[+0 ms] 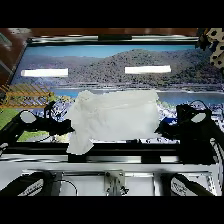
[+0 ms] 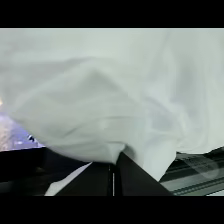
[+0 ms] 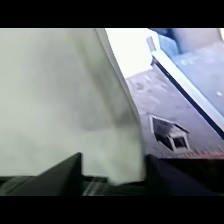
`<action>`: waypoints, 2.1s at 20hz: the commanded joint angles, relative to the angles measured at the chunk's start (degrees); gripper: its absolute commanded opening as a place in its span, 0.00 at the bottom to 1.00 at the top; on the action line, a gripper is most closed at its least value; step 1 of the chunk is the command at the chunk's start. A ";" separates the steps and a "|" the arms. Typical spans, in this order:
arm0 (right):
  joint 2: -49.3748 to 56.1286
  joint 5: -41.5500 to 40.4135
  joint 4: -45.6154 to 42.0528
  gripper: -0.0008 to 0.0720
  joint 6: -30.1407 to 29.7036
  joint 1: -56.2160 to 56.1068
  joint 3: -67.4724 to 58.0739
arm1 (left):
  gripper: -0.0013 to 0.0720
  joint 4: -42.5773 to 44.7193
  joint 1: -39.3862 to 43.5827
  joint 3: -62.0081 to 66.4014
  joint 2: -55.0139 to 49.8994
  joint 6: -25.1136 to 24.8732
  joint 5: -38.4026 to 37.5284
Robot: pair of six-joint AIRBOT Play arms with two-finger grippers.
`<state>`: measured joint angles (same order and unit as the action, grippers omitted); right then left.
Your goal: Fold the shirts.
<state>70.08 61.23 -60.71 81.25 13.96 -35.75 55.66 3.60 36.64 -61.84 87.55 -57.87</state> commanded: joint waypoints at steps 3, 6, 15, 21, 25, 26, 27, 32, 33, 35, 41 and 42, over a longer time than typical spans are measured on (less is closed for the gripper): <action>1.18 -4.09 3.69 0.10 -0.74 -4.63 -2.40 | 0.06 1.51 -0.07 6.08 2.29 -2.47 -1.51; -6.56 -1.90 4.00 0.10 -6.88 -4.85 -11.30 | 0.06 6.97 -0.11 17.68 6.27 -2.73 -3.56; -34.45 -18.56 0.50 0.10 -1.64 -4.74 -55.23 | 0.06 8.46 0.02 70.64 18.27 0.96 10.29; -39.71 -9.66 -3.08 0.10 6.05 -4.74 -61.57 | 0.06 13.53 0.00 73.64 25.92 3.21 0.20; -36.35 7.56 -9.97 0.10 7.98 -4.72 -61.55 | 0.07 27.30 0.00 71.63 25.33 3.17 -14.95; -34.60 12.02 -9.99 0.10 9.01 -4.72 -61.55 | 0.06 29.68 0.00 69.37 24.98 3.17 -17.07; -32.11 16.70 -10.23 0.10 10.16 -4.74 -61.53 | 0.07 30.97 0.00 66.64 24.68 3.17 -17.90; -17.79 22.49 -17.40 0.10 10.43 -4.74 -53.16 | 0.06 31.93 0.00 48.09 19.50 2.97 -12.37; -14.49 19.58 -18.38 0.10 10.45 -4.74 -50.12 | 0.06 31.98 0.00 44.30 17.20 2.99 -8.94; -7.32 12.31 -17.94 0.10 11.65 -4.79 -45.53 | 0.06 31.95 0.00 39.06 11.43 3.21 -2.71; 11.26 -12.66 2.27 0.10 11.50 -4.79 -44.48 | 0.07 31.10 0.00 39.71 -7.34 11.02 4.66; 12.66 -15.72 4.59 0.10 11.50 -4.79 -44.48 | 0.07 29.49 0.00 39.71 -9.64 12.11 4.39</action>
<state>76.31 58.13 -66.24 92.79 9.15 -80.93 87.37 3.62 76.84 -64.34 94.96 -56.27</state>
